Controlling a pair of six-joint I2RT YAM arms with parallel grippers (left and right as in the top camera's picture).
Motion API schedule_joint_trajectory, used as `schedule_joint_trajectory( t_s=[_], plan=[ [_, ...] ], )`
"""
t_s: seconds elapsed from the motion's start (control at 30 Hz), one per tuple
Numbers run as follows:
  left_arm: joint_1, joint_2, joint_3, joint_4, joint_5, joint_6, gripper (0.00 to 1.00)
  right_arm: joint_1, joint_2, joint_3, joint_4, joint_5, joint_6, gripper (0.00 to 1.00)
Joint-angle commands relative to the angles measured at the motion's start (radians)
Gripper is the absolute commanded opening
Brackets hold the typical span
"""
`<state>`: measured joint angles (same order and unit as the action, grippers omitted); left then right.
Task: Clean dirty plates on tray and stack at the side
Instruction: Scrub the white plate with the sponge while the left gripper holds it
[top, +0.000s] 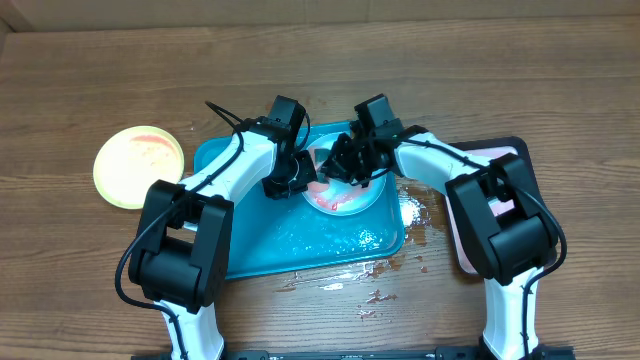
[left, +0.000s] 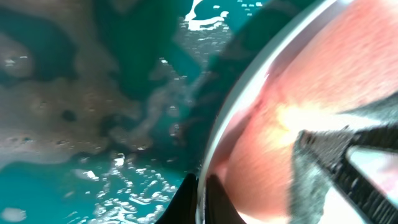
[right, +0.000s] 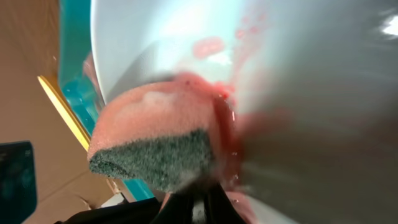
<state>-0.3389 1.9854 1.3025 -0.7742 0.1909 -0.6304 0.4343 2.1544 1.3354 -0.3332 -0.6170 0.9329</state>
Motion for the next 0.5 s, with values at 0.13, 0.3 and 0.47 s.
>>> schedule_joint_trajectory(
  t_s=[0.13, 0.3, 0.47],
  plan=[
    [0.006, 0.047, -0.042, -0.054, -0.067, -0.005, 0.04, -0.149, 0.089, -0.001, -0.015, 0.198, -0.01, 0.04],
    [0.006, 0.047, -0.042, -0.071, -0.068, -0.005, 0.04, -0.167, 0.089, 0.041, -0.011, 0.216, -0.009, 0.04],
    [0.006, 0.047, -0.042, -0.078, -0.068, -0.005, 0.04, -0.173, 0.089, 0.109, -0.013, 0.224, -0.061, 0.04]
  ],
)
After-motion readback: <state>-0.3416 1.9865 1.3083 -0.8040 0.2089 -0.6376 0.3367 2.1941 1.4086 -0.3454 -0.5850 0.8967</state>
